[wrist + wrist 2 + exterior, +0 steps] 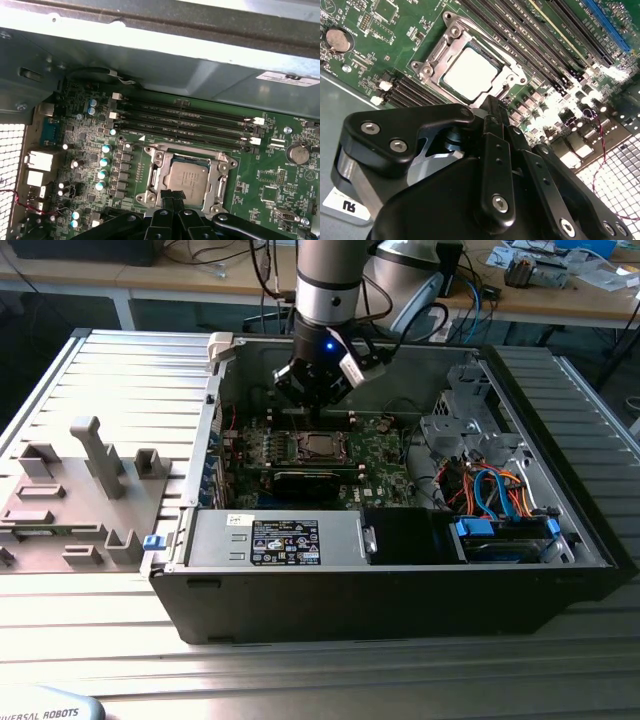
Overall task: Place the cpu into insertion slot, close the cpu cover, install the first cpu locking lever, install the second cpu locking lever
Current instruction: 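Install the first cpu locking lever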
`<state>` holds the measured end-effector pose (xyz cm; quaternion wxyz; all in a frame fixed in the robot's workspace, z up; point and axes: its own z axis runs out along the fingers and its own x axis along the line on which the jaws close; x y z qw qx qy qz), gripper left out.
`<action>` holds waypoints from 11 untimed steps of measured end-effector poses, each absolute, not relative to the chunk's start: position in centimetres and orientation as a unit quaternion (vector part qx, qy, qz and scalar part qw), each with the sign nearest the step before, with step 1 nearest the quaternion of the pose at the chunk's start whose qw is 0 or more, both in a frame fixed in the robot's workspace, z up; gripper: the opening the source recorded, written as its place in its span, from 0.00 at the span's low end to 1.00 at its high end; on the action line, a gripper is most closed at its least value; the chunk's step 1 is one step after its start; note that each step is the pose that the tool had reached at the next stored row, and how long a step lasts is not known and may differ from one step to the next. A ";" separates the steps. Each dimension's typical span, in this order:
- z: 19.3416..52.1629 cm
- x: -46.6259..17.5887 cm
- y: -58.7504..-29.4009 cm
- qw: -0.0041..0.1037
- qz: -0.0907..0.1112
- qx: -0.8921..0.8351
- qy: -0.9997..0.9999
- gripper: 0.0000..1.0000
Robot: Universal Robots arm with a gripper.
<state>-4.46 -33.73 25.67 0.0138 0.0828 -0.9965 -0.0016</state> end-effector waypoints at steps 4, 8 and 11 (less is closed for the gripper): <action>25.7 -4.9 -33.7 0.014 -0.002 0.083 -0.996 0.11; 25.7 -5.0 -33.7 0.014 -0.002 0.083 -0.996 0.11; 25.7 -5.0 -33.7 0.014 -0.001 0.083 -0.996 0.11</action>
